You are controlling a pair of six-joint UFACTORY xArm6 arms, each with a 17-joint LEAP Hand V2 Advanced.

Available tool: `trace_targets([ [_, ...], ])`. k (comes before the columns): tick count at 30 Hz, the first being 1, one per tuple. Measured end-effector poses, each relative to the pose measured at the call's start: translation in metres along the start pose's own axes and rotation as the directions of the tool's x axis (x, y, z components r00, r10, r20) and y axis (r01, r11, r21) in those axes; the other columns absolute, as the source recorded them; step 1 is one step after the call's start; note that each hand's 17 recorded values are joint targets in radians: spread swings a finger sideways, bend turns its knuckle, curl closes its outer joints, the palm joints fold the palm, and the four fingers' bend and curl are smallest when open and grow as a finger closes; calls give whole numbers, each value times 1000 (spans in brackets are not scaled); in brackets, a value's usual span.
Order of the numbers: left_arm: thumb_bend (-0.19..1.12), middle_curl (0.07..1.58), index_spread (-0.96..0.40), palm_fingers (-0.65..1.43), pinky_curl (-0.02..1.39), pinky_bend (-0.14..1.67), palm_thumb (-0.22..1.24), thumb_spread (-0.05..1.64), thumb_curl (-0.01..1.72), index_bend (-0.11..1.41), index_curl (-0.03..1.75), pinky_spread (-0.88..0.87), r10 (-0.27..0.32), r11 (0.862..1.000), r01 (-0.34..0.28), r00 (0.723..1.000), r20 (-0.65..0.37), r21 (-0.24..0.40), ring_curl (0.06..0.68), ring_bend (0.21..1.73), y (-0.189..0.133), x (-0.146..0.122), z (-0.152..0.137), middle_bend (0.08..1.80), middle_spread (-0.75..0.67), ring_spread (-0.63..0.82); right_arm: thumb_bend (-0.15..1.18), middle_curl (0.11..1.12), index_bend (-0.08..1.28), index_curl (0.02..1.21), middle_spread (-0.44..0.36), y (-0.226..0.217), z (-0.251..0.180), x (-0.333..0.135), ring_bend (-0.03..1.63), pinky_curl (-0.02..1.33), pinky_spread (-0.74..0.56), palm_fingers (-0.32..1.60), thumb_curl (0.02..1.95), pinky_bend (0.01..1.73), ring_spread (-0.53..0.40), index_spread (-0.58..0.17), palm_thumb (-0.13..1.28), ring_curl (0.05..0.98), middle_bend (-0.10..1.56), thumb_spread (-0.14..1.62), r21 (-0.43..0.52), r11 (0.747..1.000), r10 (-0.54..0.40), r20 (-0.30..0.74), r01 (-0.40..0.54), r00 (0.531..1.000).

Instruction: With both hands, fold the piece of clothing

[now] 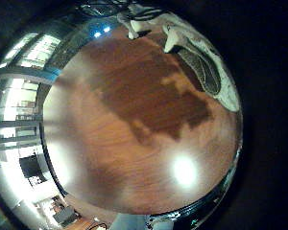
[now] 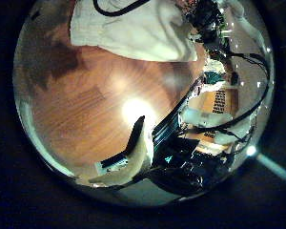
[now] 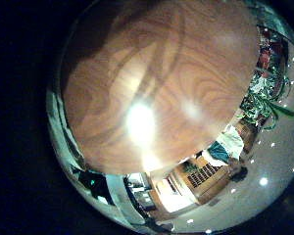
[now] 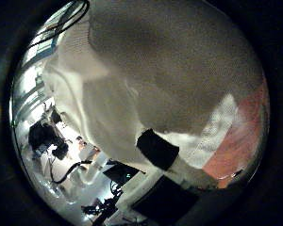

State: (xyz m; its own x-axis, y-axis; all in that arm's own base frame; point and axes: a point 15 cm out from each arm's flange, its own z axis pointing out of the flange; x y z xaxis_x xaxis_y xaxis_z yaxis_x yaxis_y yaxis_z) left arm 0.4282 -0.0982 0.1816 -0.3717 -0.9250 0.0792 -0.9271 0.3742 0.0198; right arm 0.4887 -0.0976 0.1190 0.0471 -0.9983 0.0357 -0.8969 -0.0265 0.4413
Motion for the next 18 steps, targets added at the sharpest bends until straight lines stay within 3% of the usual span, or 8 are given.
trace_targets([
  [6, -12, 261, -51, 70, 311, 287, 241, 1200, 302, 188, 387, 547, -34, 999, 34, 999, -23, 36, 209, 532, -20, 3, -11, 168, 246, 487, -5, 413, 100, 119, -68, 0, 1, -1, 1172, 476, -293, 685, 344, 1159, -232, -245, 579, 470, 375, 1131, -1, 1000, -4, -1, 4, 1000],
  [11, -17, 259, -57, 67, 314, 289, 247, 1203, 303, 189, 389, 547, -62, 998, 62, 998, -27, 12, 210, 535, -33, 1, 0, 165, 254, 486, -6, 513, 213, 153, -168, 0, -2, 0, 1191, 499, -379, 992, 363, 1184, -270, -310, 667, 493, 596, 1119, 5, 1000, -3, -3, 3, 1000],
  [13, -17, 256, -58, 65, 315, 291, 248, 1203, 303, 188, 388, 547, -73, 997, 73, 997, -29, -10, 210, 537, -34, 0, 10, 165, 257, 486, -3, 573, 340, 212, -205, 1, -2, 1, 1152, 512, -370, 1161, 376, 1155, -268, -350, 708, 499, 728, 1110, 3, 1000, -2, -5, 2, 1000],
  [18, -17, 252, -59, 57, 318, 298, 249, 1204, 303, 188, 386, 547, -93, 994, 91, 995, -25, -58, 211, 542, -32, -2, 28, 164, 269, 486, 28, 674, 738, 389, -211, -1, -4, 9, 1187, 565, -317, 1273, 417, 1167, -250, -383, 858, 542, 928, 1097, 13, 1000, -2, -37, 2, 999],
])
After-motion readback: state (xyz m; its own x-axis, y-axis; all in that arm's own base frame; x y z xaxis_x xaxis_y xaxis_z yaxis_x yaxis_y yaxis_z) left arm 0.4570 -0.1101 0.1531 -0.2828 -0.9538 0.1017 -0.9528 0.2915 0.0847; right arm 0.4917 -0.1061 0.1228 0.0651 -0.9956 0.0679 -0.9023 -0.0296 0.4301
